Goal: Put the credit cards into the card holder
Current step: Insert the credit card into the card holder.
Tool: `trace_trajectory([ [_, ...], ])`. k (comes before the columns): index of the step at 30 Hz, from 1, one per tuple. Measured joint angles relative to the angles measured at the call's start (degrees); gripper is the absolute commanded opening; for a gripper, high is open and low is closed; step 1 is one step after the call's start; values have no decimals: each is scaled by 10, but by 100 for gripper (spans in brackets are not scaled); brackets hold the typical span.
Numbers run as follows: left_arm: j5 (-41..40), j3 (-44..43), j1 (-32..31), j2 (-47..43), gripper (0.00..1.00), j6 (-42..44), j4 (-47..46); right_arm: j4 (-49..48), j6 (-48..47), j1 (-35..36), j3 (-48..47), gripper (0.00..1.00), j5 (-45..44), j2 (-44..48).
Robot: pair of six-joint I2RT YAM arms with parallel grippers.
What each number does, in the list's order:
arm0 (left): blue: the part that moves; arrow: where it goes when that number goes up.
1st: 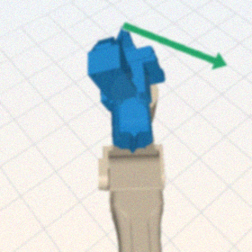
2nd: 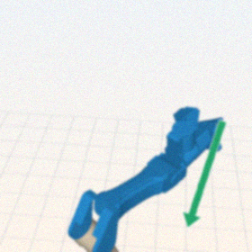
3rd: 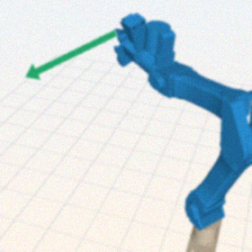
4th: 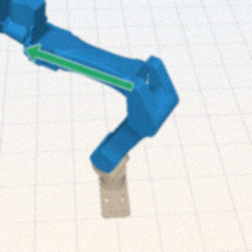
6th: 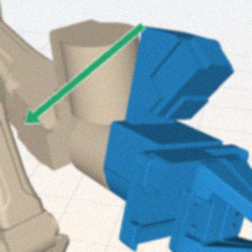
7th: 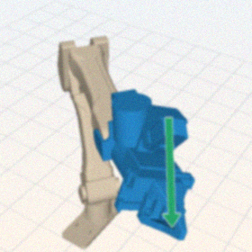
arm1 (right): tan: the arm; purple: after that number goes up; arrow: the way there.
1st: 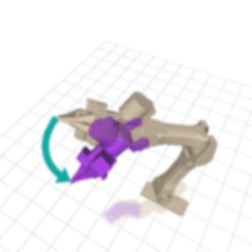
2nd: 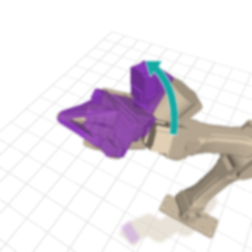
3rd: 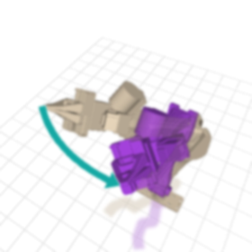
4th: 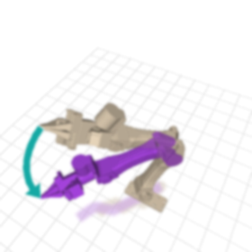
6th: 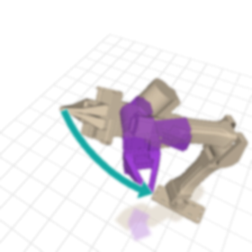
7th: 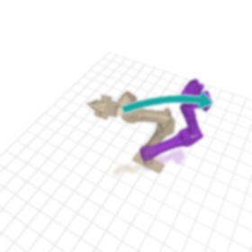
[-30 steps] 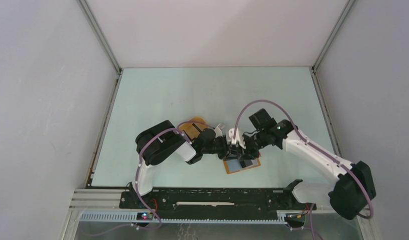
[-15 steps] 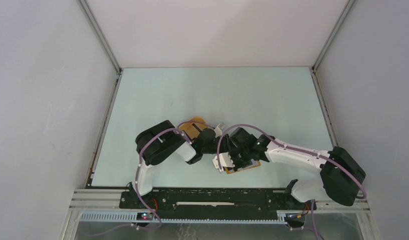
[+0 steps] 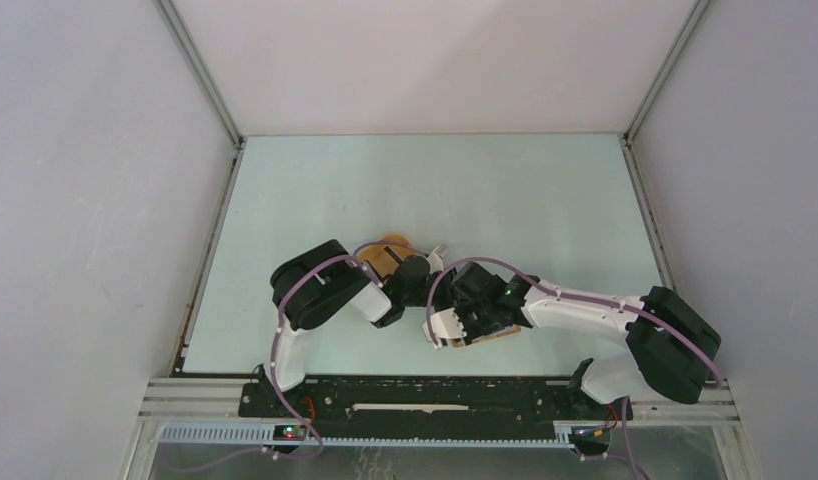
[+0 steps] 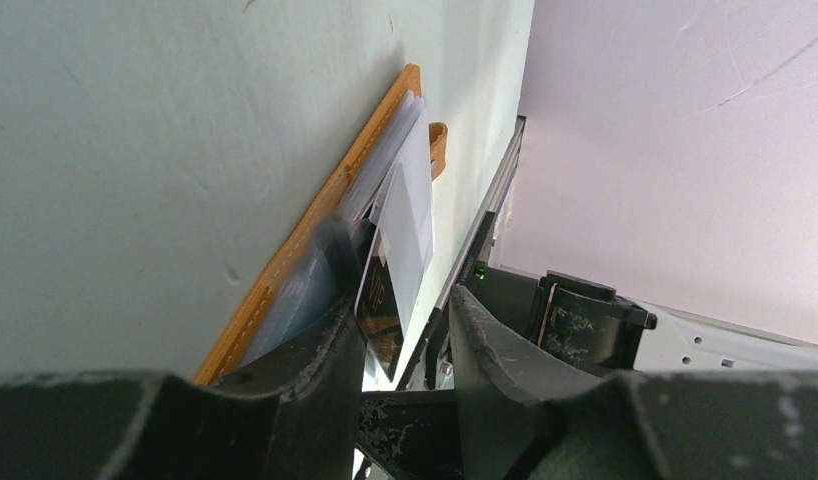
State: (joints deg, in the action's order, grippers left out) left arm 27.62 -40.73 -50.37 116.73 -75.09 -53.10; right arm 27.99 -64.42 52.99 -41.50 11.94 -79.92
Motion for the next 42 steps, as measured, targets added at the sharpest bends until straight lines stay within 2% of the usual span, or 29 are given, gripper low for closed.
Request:
trace_trajectory([
  [31,2,-10,1,4,46,1,2,16,-2,-72,29,24,-34,37],
  [36,0,-10,1,-7,50,9,15,49,2,-104,29,29,10,85],
  [42,-26,-9,1,-67,52,58,96,131,-10,-176,10,38,133,184],
])
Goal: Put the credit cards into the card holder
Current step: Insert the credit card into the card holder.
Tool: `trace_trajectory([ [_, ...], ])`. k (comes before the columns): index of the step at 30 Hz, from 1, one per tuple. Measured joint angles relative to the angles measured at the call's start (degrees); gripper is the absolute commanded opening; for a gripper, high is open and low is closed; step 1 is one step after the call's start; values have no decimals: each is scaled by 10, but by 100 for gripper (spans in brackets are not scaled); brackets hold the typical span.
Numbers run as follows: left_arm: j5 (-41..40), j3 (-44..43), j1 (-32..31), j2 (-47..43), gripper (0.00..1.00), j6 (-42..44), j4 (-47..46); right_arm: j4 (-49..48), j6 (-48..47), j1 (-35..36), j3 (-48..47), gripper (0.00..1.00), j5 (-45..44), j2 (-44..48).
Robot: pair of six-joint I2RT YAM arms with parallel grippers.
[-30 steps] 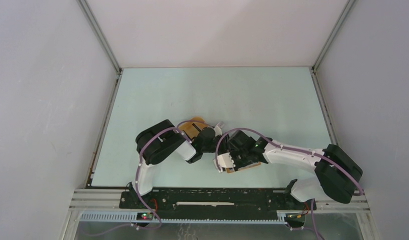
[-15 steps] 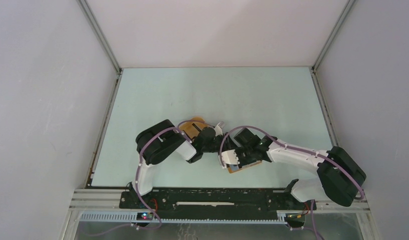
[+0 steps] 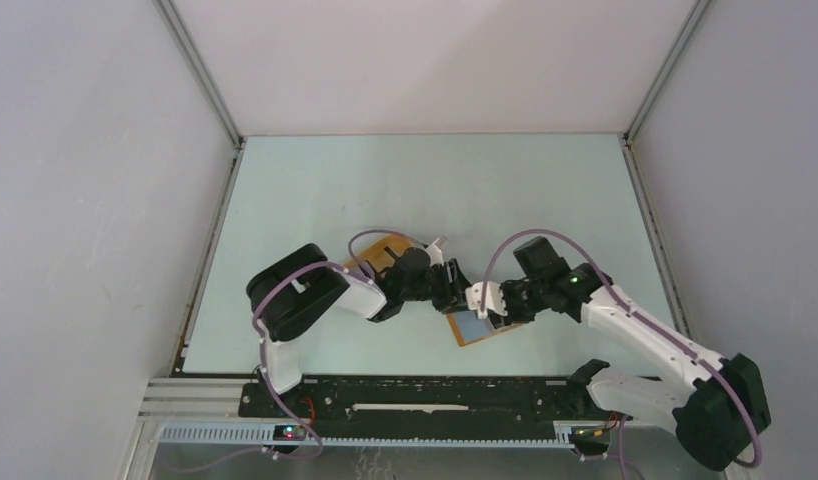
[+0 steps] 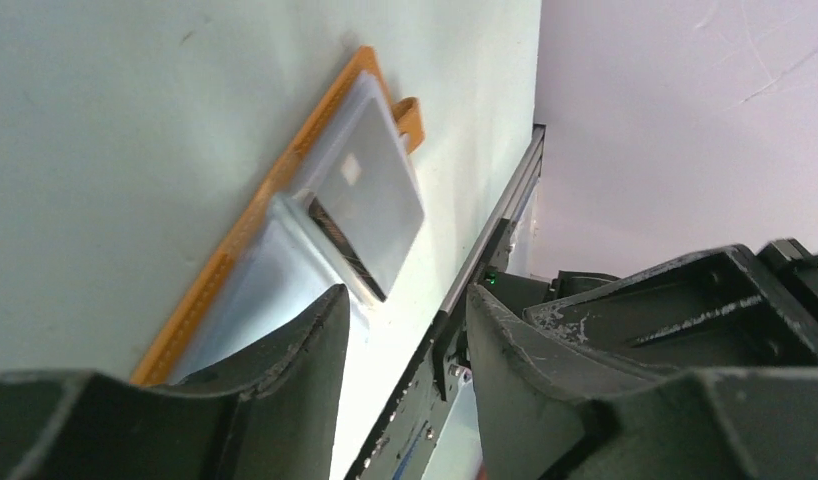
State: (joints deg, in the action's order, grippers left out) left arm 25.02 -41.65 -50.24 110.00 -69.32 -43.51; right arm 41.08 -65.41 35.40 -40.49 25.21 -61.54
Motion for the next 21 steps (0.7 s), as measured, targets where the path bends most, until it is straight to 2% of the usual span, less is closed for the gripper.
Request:
trace_trajectory([
  [4,-22,10,0,-58,53,35,35,58,-8,-71,-22,52,92,40],
  [9,-52,41,-1,-153,54,92,73,98,1,-159,-55,85,183,65],
  [15,-119,64,-17,-287,54,198,151,168,-23,-214,-101,86,253,27],
  [21,-197,103,-35,-429,54,304,233,235,-172,-282,-118,84,256,-71],
])
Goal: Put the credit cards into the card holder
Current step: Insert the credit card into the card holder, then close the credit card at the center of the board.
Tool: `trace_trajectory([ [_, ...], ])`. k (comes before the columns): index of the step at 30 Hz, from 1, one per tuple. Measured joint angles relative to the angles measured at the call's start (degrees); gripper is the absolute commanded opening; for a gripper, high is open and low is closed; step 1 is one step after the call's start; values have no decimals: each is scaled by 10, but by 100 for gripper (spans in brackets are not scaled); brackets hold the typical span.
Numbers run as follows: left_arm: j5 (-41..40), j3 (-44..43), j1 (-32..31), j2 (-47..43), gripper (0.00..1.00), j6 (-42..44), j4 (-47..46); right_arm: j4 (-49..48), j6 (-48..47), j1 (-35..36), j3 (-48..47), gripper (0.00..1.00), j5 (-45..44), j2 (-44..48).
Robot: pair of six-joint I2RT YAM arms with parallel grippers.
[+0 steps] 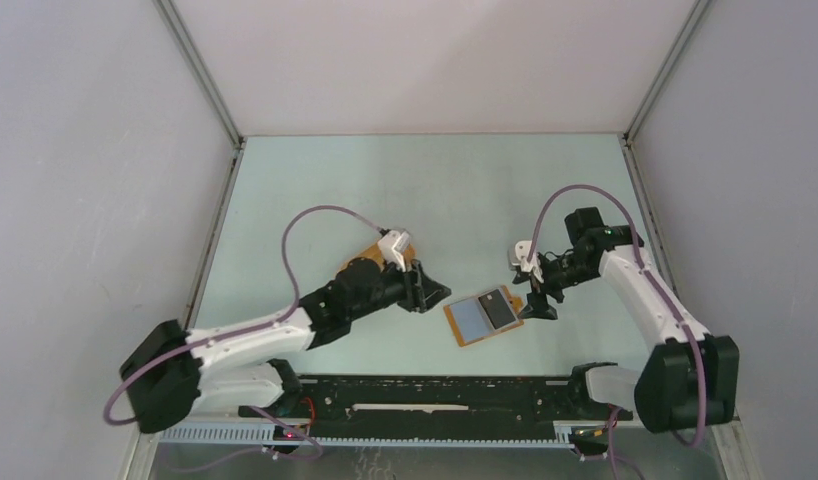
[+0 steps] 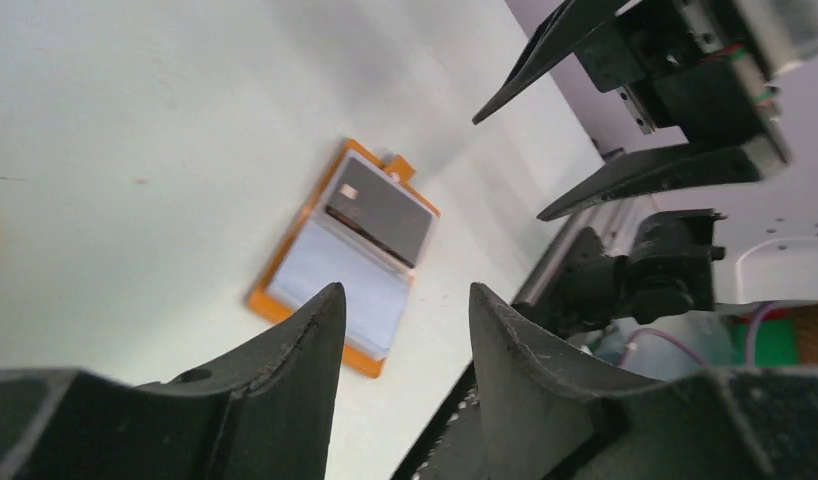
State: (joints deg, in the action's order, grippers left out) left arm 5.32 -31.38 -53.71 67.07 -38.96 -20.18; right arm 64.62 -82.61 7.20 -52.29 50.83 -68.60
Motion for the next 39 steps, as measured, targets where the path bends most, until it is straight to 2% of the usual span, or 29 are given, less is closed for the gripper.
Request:
trace_trajectory([
  [3,-50,29,-8,-82,57,47,34,8,-65,-9,0,83,-27,-52],
  [4,-67,40,-10,-112,60,61,41,6,-81,-10,0,82,-37,-70],
  [9,-133,97,-11,-245,98,114,59,-29,-101,2,-3,77,-95,-134],
  [10,-144,110,-11,-269,99,121,59,-40,-101,8,-5,77,-108,-149],
  [15,-179,159,-11,-327,100,136,62,-82,-88,41,-9,71,-157,-196],
  [21,-184,181,-11,-308,100,135,62,-110,-60,80,-21,63,-205,-245],
  [29,-174,187,-11,-284,100,134,43,-129,-36,101,-28,49,-235,-263],
  [35,-165,195,-11,-267,100,124,19,-139,-26,104,-22,33,-239,-259],
  [39,-150,197,-11,-237,95,102,-2,-145,-24,91,-13,20,-231,-244],
])
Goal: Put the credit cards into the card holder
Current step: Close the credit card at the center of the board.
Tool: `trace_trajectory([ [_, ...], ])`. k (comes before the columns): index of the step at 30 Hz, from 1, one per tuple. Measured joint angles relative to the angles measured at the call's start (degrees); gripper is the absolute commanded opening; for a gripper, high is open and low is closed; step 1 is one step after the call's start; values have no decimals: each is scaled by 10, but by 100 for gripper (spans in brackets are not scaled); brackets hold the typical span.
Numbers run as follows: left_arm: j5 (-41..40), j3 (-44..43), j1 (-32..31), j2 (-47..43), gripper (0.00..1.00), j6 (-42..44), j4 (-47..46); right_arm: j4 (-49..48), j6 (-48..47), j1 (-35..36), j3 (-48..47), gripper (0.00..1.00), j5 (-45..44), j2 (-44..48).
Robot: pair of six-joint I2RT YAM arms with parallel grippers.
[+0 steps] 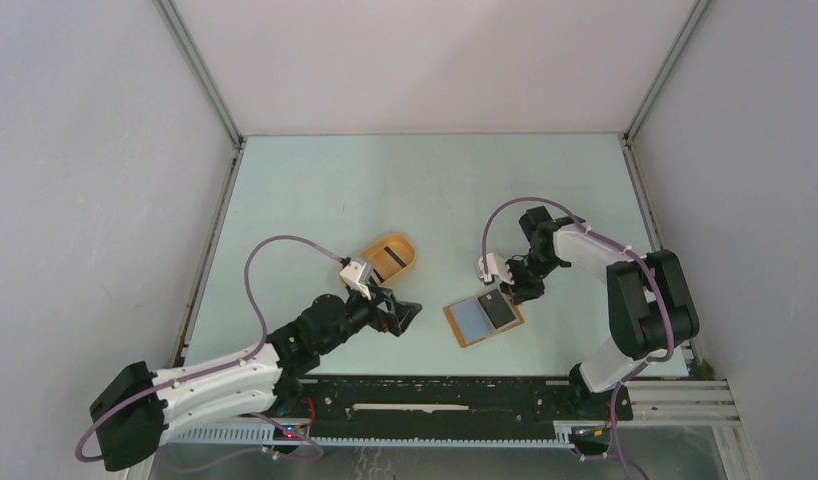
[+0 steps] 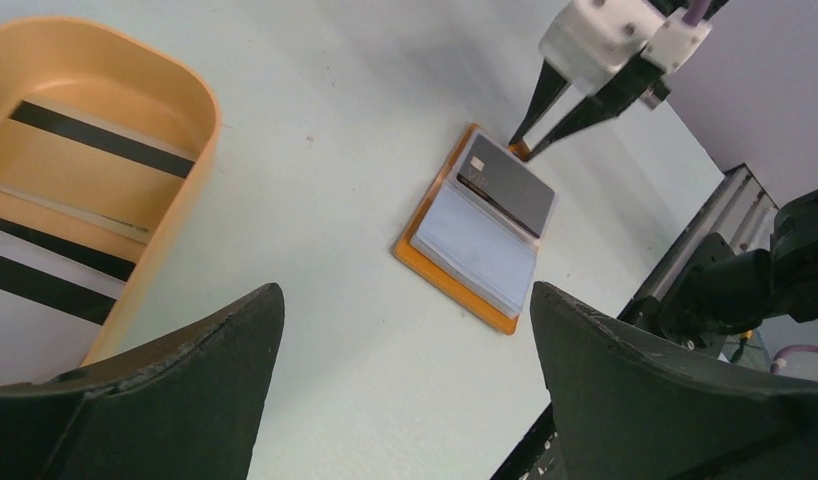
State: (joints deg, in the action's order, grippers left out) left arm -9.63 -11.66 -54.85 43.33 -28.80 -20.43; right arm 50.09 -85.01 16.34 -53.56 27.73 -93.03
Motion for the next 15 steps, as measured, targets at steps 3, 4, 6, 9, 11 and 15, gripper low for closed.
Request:
trace_trajectory([
  [3,15,0,0,30,93,-19,-17,-3,-1,-19,3,9,18,16],
  [4,23,0,0,40,93,-28,-22,-3,-3,-25,4,7,23,20],
  [6,31,0,0,59,92,-38,-29,-3,-8,-36,6,1,34,28],
  [9,47,0,0,90,91,-61,-40,-2,-19,-45,13,0,48,38],
  [11,59,0,0,111,91,-74,-46,1,-26,-48,18,0,57,43],
  [15,81,-2,-3,168,91,-97,-64,15,-45,-57,20,0,82,54],
])
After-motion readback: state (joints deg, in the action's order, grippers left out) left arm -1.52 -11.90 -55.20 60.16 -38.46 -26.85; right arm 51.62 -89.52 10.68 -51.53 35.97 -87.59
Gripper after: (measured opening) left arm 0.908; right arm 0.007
